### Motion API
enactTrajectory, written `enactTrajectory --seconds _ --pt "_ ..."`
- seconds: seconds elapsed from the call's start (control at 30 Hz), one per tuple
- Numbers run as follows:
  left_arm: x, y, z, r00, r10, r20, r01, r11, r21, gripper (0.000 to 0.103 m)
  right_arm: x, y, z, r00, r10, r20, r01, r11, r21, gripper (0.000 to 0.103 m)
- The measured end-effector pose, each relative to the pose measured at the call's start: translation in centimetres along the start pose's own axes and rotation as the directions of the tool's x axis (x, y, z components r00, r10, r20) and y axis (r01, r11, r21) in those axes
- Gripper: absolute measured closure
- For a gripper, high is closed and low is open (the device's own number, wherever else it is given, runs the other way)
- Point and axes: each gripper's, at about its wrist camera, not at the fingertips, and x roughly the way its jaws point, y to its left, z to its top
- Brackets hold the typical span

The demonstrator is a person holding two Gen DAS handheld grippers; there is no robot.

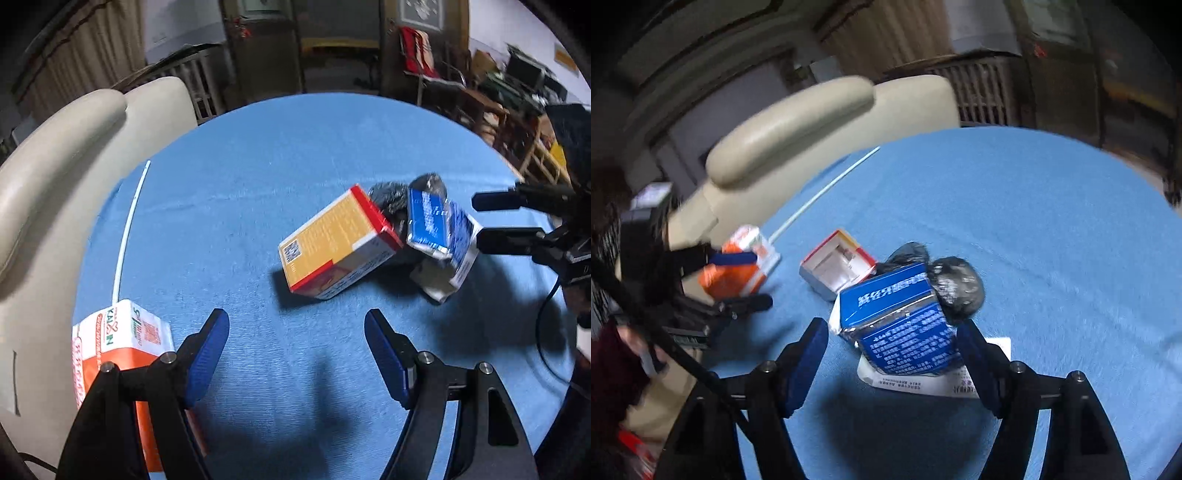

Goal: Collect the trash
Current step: 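Move both grippers back over the table toward the remaining boxes, then grasp the blue-white box with the right gripper while the left grasps the yellow box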

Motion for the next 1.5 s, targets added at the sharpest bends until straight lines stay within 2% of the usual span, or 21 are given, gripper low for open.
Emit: enactTrajectory --seconds 0.13,0.23,0.27,0.3,0.37,0.5,0.8,0.87,0.9,0.93,0.97,1.0,1.03,1.1,1.17,1.27,1.33,1.37,1.43,1.5 --pt "0.3 0.9 0.4 1.0 -0.004 -0.004 0.004 1.0 0.03 0.027 2.6 2.2 -0.4 0.994 -0.078 -0.072 0.066 0.986 -0.151 0.028" --pt "1.0 0.9 1.3 1.0 -0.01 -0.014 0.011 0.997 0.08 0.027 3.8 3.1 -0.3 0.985 -0.166 -0.046 0.153 0.965 -0.214 0.028" --pt "1.3 1.1 1.7 1.0 -0.014 -0.016 0.016 0.996 0.092 0.027 4.1 3.1 -0.2 0.984 -0.176 -0.041 0.163 0.962 -0.219 0.035" --pt "1.5 1.1 2.0 1.0 -0.019 -0.018 0.021 0.995 0.099 0.027 4.3 2.8 -0.1 0.985 -0.169 -0.039 0.158 0.967 -0.201 0.063" --pt "2.0 1.3 2.9 0.999 -0.047 -0.018 0.049 0.992 0.118 0.027 4.8 2.1 0.0 0.986 -0.155 -0.058 0.143 0.975 -0.171 0.086" --pt "2.9 0.9 4.6 0.991 -0.129 -0.016 0.13 0.978 0.161 0.027 4.2 -0.5 -0.1 0.99 -0.132 -0.054 0.129 0.989 -0.067 0.094" --pt "5.6 -2.1 6.2 0.967 -0.245 -0.068 0.254 0.93 0.266 0.027 0.4 -4.4 -0.7 1.0 -0.024 -0.019 0.026 0.995 0.094 0.092" --pt "5.9 -2.7 6.1 0.97 -0.237 -0.047 0.24 0.927 0.288 0.027 0.0 -5.8 -0.4 0.998 0.068 0.006 -0.068 0.982 0.178 0.088" --pt "5.8 -2.9 6.0 0.97 -0.241 -0.037 0.241 0.926 0.291 0.027 -0.1 -6.7 -0.1 0.995 0.103 0.007 -0.102 0.966 0.236 0.084" --pt "5.8 -2.8 6.0 0.966 -0.256 -0.026 0.253 0.926 0.282 0.027 0.0 -7.1 0.2 0.993 0.122 0.002 -0.118 0.956 0.27 0.069" --pt "5.7 -2.8 6.0 0.962 -0.271 -0.022 0.267 0.926 0.267 0.027 0.2 -7.6 0.6 0.989 0.15 -0.004 -0.142 0.941 0.307 0.044" --pt "5.6 -2.6 5.7 0.96 -0.28 -0.019 0.276 0.926 0.256 0.027 0.5 -7.9 1.0 0.986 0.164 -0.002 -0.154 0.93 0.333 0.028" --pt "5.6 -2.4 5.7 0.957 -0.29 -0.014 0.285 0.928 0.24 0.028 0.7 -7.8 1.3 0.986 0.166 0.013 -0.16 0.923 0.349 0.021" --pt "5.5 -2.4 5.5 0.959 -0.283 -0.008 0.277 0.931 0.238 0.031 1.5 -7.7 2.4 0.987 0.155 0.04 -0.159 0.92 0.359 0.021" --pt "5.2 -2.4 5.1 0.963 -0.269 0.003 0.261 0.935 0.242 0.035 2.6 -7.3 3.4 0.991 0.137 0.005 -0.13 0.926 0.354 0.021" --pt "4.8 -2.6 4.8 0.958 -0.286 0.004 0.277 0.933 0.231 0.051 4.8 -6.8 4.7 0.985 0.169 -0.03 -0.145 0.912 0.383 0.022" --pt "4.5 -2.9 4.6 0.957 -0.291 0.003 0.283 0.933 0.224 0.058 6.6 -6.6 5.4 0.981 0.173 -0.086 -0.124 0.904 0.41 0.025" --pt "4.5 -3.2 4.7 0.958 -0.288 0.002 0.281 0.934 0.221 0.059 7.3 -6.6 5.4 0.982 0.156 -0.11 -0.096 0.902 0.422 0.039" --pt "4.2 -2.9 4.6 0.959 -0.283 0.003 0.275 0.937 0.217 0.064 7.7 -7.0 5.3 0.982 0.157 -0.102 -0.096 0.89 0.446 0.04" --pt "4.0 -3.2 4.5 0.956 -0.292 0.002 0.285 0.935 0.211 0.064 7.0 -7.3 5.0 0.984 0.158 -0.083 -0.1 0.876 0.472 0.044"
